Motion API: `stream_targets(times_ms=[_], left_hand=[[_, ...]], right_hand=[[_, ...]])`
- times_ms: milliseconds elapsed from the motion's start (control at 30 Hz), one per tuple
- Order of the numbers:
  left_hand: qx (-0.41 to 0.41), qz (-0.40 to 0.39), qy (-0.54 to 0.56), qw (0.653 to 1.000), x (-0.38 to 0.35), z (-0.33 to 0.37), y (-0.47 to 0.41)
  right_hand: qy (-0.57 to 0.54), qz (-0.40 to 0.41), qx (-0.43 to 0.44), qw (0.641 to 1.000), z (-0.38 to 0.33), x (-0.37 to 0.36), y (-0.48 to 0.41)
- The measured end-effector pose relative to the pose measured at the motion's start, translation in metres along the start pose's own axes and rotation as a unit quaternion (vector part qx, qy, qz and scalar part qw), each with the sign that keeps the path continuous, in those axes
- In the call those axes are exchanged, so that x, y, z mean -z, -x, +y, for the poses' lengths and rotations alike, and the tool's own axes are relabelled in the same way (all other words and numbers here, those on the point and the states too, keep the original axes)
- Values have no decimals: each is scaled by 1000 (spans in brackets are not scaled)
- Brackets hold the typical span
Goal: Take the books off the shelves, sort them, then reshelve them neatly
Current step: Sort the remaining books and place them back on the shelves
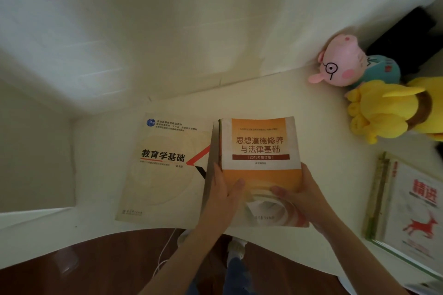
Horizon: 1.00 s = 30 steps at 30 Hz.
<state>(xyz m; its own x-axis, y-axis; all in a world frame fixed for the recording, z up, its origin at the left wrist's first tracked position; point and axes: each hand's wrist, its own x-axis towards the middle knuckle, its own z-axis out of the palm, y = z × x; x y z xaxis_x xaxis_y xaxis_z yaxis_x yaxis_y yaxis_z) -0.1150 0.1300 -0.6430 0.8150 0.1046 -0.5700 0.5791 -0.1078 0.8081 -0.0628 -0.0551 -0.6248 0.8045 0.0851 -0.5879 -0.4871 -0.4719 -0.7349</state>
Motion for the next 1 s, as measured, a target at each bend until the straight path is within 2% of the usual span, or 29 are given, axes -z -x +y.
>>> stream_targets(times_ms=[67, 100, 200, 267, 400, 533, 567, 633, 700, 733, 800, 867, 933, 1000], left_hand=[[22, -2, 8, 1000, 3, 4, -4], [32, -2, 13, 999, 4, 7, -5], [40, 23, 21, 999, 5, 10, -9], [46, 42, -9, 998, 3, 12, -10], [30, 46, -105, 993, -4, 14, -11], [38, -15, -132, 990, 0, 27, -19], [47, -35, -130, 990, 3, 32, -20], [27, -43, -126, 991, 13, 48, -15], [-39, -13, -127, 991, 30, 62, -8], [-72, 23, -125, 989, 43, 68, -3], [-124, 130, -114, 977, 73, 69, 3], [-140, 223, -129, 956, 111, 58, 0], [-61, 241, -164, 954, 151, 38, -8], [81, 198, -137, 967, 178, 18, -14]], right_hand=[[87, 57, -28, 994, 3, 3, -2], [86, 68, -45, 993, 4, 6, -4], [-88, -14, -95, 992, 5, 12, -7], [-143, -72, -94, 983, 4, 10, -8], [-161, -44, -79, 983, 18, 6, -14], [-154, -28, -88, 984, 24, 9, -8], [-122, -6, -85, 989, 21, 8, -6], [26, 89, -65, 994, 6, 5, -2], [99, 188, 30, 977, -17, -4, 8], [79, 193, 89, 974, -33, -13, 15], [-6, 117, 162, 980, -60, -41, 30], [-75, -13, 151, 986, -76, -80, 39], [-84, -111, 109, 984, -77, -125, 35], [-90, -136, 60, 985, -68, -161, 23]])
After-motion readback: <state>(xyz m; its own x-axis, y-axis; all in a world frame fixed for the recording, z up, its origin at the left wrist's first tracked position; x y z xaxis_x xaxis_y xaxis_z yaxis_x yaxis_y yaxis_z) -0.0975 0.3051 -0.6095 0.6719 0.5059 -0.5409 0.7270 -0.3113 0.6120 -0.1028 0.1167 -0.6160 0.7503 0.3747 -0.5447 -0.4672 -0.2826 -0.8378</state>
